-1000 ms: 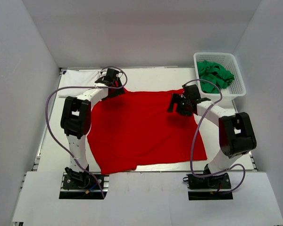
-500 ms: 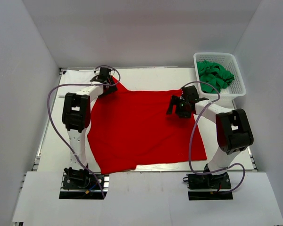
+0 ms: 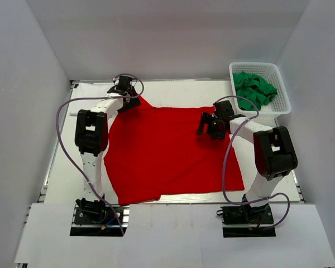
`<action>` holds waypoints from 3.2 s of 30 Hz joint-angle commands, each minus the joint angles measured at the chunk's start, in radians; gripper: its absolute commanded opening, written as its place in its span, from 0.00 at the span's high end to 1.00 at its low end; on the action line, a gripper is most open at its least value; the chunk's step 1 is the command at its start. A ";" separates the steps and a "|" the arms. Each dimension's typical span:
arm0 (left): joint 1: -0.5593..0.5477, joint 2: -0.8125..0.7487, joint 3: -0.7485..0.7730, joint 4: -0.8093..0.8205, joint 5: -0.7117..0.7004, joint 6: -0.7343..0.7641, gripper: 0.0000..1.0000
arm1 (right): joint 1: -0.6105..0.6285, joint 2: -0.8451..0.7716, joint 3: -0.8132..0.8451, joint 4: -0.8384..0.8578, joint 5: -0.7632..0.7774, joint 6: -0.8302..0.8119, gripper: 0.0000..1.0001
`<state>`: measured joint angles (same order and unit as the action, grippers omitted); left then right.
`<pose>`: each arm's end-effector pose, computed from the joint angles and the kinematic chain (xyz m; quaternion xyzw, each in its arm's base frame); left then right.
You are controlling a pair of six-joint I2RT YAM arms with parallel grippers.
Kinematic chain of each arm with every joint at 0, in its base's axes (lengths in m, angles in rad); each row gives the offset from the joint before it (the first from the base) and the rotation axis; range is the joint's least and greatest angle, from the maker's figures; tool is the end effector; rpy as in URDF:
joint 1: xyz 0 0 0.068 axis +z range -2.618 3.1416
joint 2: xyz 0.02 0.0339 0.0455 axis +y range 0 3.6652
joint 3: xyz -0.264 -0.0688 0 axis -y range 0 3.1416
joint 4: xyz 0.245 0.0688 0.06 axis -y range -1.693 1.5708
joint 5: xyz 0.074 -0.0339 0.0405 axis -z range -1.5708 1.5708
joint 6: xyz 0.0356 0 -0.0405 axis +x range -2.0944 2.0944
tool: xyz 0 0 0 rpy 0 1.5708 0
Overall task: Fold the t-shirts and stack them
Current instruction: Flatten out the tshirt
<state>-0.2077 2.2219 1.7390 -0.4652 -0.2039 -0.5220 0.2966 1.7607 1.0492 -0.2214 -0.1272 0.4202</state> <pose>0.4793 -0.0936 0.1744 -0.1790 0.9304 -0.0182 0.3193 0.3426 0.1094 0.1704 0.0386 0.9471 0.1663 0.2719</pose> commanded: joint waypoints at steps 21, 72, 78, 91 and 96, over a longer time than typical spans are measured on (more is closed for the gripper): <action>-0.019 0.024 0.093 -0.015 0.023 0.034 0.29 | -0.002 0.036 0.038 -0.033 -0.002 -0.014 0.10; -0.010 0.156 0.260 0.281 0.173 0.030 1.00 | -0.007 0.060 0.070 -0.044 0.011 -0.017 0.10; -0.010 0.289 0.398 0.365 0.282 -0.021 0.99 | -0.011 0.082 0.103 -0.059 0.026 -0.032 0.10; -0.029 0.359 0.455 0.572 0.374 0.052 0.00 | -0.016 0.074 0.092 -0.065 0.034 -0.032 0.10; -0.029 0.315 0.494 0.594 0.400 0.108 0.00 | -0.016 0.036 0.092 -0.062 0.032 -0.041 0.10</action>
<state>-0.2398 2.6461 2.1872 0.1047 0.1734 -0.4679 0.2886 1.8278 1.1408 -0.2630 -0.1177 0.4061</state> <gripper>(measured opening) 0.991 0.904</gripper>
